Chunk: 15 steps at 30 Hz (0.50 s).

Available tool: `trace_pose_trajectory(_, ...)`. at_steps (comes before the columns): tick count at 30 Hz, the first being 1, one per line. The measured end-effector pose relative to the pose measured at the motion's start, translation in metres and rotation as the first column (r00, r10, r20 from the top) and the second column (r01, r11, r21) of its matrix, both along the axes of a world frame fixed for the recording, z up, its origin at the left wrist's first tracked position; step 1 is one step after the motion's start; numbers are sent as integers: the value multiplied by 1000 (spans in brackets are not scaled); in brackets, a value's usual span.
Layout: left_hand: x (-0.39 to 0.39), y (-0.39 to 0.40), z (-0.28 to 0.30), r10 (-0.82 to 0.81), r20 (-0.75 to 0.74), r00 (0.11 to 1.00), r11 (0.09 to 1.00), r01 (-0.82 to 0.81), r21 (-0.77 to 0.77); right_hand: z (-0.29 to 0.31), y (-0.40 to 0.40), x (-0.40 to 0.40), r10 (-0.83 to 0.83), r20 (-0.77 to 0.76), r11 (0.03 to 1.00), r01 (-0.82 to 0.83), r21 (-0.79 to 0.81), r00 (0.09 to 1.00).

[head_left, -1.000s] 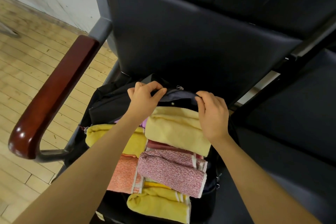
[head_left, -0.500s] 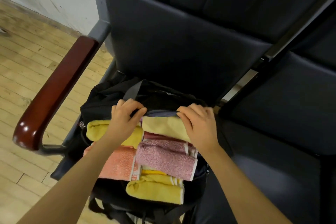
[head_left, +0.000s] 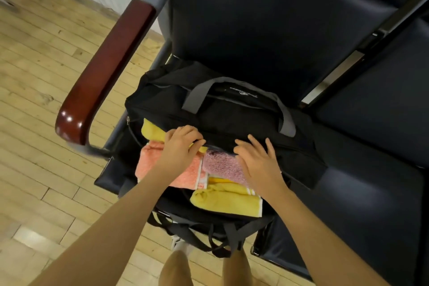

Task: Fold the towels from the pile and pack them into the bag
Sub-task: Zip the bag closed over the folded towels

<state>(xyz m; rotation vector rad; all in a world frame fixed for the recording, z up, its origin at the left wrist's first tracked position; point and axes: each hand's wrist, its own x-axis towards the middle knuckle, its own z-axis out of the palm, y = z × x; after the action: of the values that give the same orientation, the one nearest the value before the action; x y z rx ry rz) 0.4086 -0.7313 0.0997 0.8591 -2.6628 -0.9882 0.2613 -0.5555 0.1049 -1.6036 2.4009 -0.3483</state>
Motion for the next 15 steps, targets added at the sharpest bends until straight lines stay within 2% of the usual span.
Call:
trace_pose_trajectory(2,5,-5,5,6,-57,998,997,-10,-77,3,-13,8,-53,10,998,53,-30,999)
trace_pose_trajectory(4,25,-14,2,50,-85,995,984,-64,-163,7,-28,26,-28,-39,994,24,-108,999)
trace_pose_trajectory(6,58,-28,-10,136,-59,989,974,-144,-172,5,-45,52,71,-84,977,-86,-195,994)
trace_pose_trajectory(8,93,-44,-27,177,4,984,973,-174,-149,-9,-64,86,235,-75,952,-245,-182,969)
trace_pose_trajectory(11,125,-79,-54,64,133,989,992,-49,-117,-44,-90,130,417,-11,908,-417,-32,909)
trace_pose_trajectory(14,140,-109,-79,-181,318,931,983,184,21,-79,-107,144,362,-5,925,-359,125,932)
trace_pose_trajectory(15,143,-115,-89,-234,393,889,968,250,11,-87,-111,144,321,-21,937,-315,149,947)
